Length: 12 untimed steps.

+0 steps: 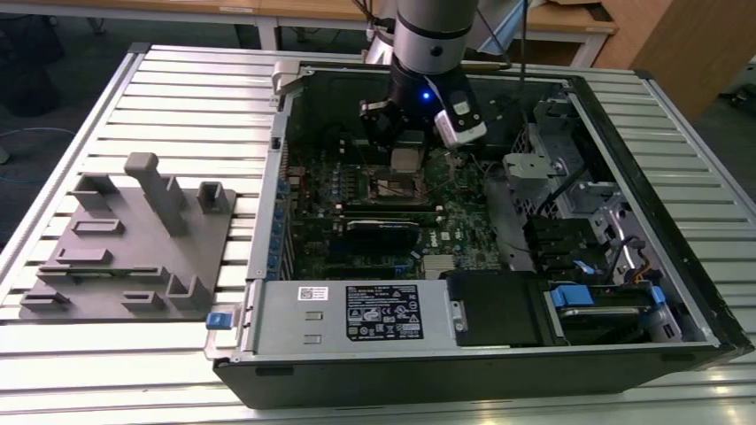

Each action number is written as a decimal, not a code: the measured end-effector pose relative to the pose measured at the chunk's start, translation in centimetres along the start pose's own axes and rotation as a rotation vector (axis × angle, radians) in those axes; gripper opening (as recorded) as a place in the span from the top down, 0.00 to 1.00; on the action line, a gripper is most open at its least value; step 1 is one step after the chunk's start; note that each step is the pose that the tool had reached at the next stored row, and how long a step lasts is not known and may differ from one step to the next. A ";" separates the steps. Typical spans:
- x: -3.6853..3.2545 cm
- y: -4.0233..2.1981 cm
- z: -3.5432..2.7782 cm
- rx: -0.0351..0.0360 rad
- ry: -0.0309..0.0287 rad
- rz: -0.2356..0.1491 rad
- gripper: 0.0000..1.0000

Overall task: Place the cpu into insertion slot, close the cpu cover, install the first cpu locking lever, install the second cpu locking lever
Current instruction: 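Place the cpu into insertion slot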

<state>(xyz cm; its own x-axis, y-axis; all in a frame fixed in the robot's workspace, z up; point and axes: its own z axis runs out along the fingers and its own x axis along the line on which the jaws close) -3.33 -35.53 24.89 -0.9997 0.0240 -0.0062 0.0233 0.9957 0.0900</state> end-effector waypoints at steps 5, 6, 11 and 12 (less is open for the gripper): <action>0.06 -0.01 0.15 -0.0006 -0.0005 0.000 0.46; 0.10 -0.02 0.29 -0.0004 -0.0004 0.000 0.46; 0.22 -0.11 1.19 -0.0004 -0.0005 0.000 0.46; 0.25 -0.13 1.37 -0.0005 -0.0005 0.000 0.46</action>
<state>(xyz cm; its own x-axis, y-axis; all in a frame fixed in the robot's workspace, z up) -3.57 -35.53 23.51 -0.9997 0.0241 -0.0067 0.0234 0.9956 0.0905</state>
